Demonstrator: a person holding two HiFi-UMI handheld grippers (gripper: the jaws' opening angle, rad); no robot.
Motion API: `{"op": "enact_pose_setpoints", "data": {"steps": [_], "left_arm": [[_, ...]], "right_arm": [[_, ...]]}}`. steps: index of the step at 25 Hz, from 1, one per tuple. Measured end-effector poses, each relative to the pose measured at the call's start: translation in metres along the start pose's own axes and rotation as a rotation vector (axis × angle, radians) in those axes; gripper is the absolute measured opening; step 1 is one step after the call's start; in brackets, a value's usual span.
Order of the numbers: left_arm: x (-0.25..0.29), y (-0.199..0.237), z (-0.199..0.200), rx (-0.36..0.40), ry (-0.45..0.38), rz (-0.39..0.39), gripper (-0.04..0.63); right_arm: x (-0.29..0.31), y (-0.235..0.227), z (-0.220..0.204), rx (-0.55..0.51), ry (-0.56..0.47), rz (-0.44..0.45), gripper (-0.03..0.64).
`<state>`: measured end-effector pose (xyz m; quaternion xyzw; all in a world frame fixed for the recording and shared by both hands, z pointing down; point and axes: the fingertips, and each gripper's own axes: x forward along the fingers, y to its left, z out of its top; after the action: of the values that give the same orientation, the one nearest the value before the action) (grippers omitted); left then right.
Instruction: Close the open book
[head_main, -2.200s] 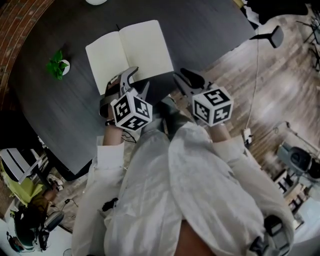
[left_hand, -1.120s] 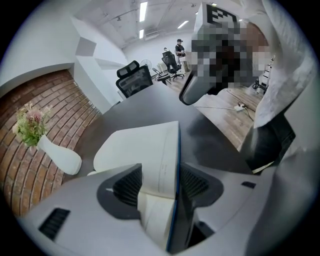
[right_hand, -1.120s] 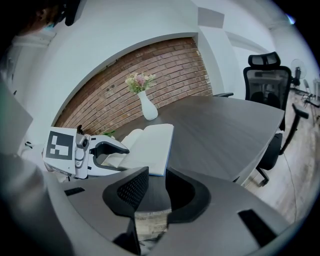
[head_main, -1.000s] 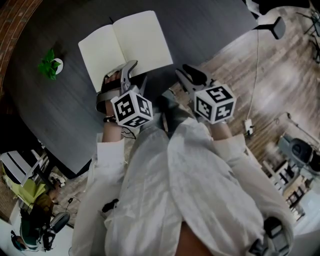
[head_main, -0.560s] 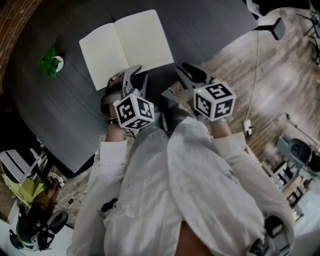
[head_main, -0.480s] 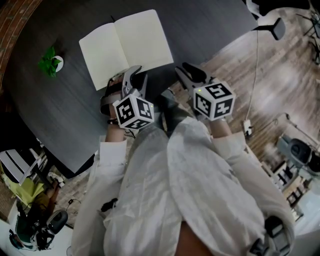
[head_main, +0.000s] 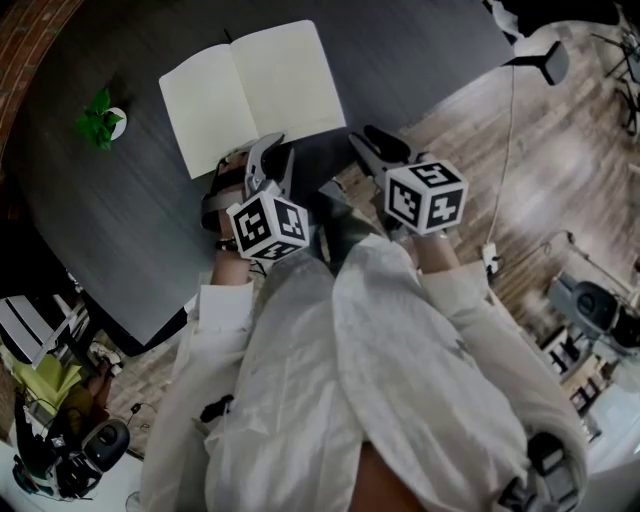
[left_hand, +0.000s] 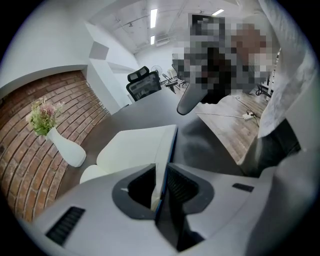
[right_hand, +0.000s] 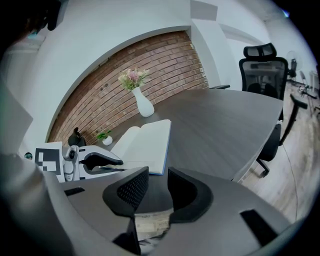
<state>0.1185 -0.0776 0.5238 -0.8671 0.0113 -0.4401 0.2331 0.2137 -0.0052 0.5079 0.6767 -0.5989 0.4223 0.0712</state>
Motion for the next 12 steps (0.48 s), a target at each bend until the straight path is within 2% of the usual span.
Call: {"op": "enact_pose_setpoints", "data": {"steps": [12], "left_arm": [[-0.003,0.002,-0.001,-0.023,-0.014,-0.002,0.054]], "right_arm": [[0.011,0.004,0.007,0.103,-0.008,0.032,0.103]]}}
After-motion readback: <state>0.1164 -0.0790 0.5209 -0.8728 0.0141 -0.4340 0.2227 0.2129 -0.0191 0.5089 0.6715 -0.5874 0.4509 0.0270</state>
